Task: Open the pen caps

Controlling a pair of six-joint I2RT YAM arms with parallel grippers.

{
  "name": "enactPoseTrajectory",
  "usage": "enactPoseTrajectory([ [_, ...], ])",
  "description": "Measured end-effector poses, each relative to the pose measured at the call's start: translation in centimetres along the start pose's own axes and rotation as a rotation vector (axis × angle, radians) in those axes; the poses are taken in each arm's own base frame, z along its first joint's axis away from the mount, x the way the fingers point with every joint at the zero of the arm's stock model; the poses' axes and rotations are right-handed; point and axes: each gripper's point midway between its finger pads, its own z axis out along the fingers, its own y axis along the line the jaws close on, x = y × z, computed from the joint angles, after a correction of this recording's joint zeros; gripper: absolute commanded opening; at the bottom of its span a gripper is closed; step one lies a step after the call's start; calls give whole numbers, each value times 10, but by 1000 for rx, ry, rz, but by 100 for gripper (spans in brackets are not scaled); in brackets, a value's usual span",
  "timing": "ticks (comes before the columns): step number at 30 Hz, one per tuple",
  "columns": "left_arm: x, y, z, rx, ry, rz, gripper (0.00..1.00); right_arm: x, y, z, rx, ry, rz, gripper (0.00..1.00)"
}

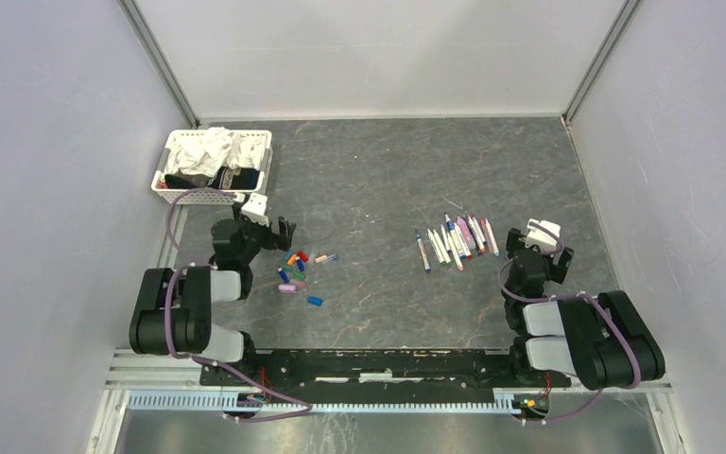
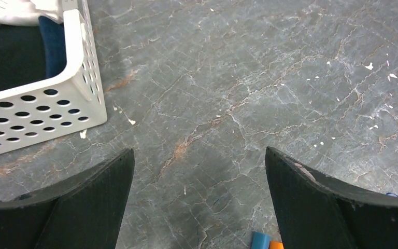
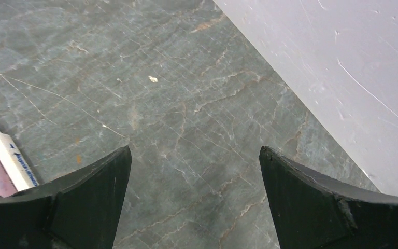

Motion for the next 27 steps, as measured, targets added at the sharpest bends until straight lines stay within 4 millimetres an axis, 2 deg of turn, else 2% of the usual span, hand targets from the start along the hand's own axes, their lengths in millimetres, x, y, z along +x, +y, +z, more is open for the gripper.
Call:
enactPoseTrajectory([
  [6, -2, 0, -11, -39, -75, 18, 100, -18, 7, 2, -37, -67, 29, 98],
  [11, 0, 1, -19, -70, -104, 26, 100, -70, 29, -2, -180, -266, 84, 98],
  [12, -3, 4, -19, -85, -115, 29, 100, -73, 35, -3, -207, -287, 70, 98],
  [13, -7, 5, -19, -99, -127, 33, 100, -73, 42, -4, -233, -299, 42, 98],
  [15, -11, 8, -16, -119, -154, 34, 100, -59, 55, -6, -281, -267, -28, 98],
  [16, -8, 10, -14, -128, -150, 28, 100, -62, 58, -9, -299, -279, -35, 98],
  [18, 4, 12, -11, -140, -101, 8, 100, -72, 55, -10, -288, -311, -12, 98],
  [23, -8, 21, -4, -160, -124, 7, 100, -65, 43, -1, -257, -282, -10, 98],
  [27, -7, 21, -4, -166, -124, 5, 100, -65, 45, -1, -265, -282, -8, 98],
])
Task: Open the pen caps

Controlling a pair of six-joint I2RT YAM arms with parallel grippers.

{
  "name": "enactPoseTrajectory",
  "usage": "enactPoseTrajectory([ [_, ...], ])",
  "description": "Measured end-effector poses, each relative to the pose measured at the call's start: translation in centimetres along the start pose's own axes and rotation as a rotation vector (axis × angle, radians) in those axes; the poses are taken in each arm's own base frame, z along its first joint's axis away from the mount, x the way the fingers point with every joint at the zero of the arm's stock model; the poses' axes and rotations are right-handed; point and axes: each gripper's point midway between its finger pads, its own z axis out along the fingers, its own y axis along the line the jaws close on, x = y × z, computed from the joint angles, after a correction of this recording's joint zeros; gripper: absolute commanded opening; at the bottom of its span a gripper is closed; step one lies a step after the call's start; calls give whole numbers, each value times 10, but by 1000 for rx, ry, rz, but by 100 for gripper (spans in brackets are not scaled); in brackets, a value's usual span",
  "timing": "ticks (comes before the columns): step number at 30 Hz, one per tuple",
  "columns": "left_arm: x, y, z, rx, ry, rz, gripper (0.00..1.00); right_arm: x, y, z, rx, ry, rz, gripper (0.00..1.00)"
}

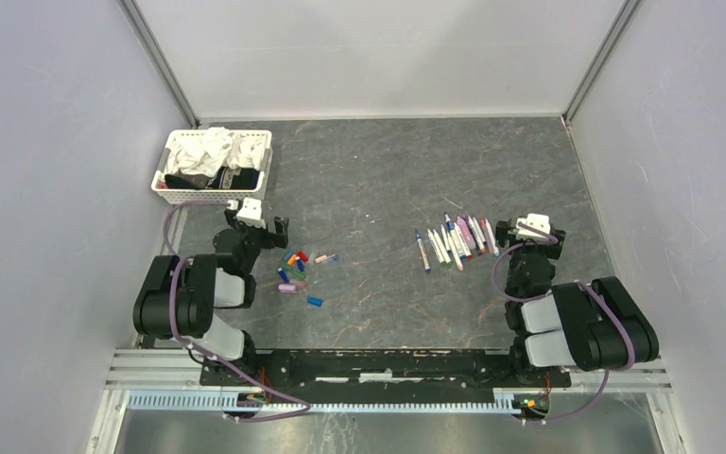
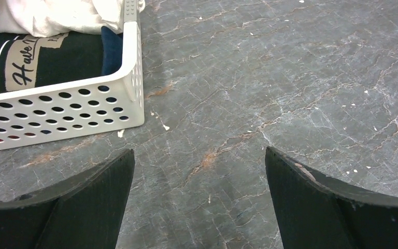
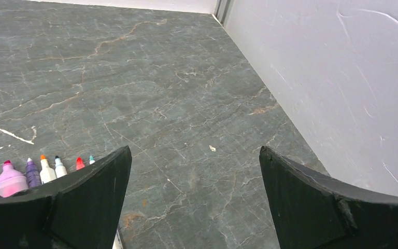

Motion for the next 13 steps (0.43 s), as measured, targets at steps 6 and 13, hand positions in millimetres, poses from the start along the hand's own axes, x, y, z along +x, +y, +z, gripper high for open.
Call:
enactPoseTrajectory([
  [6, 0, 1, 0, -5, 0, 0, 100, 0, 2, 0, -10, -2, 2, 98],
  [13, 0, 1, 0, -4, 2, 0, 100, -1, 2, 0, -12, -3, 2, 98],
])
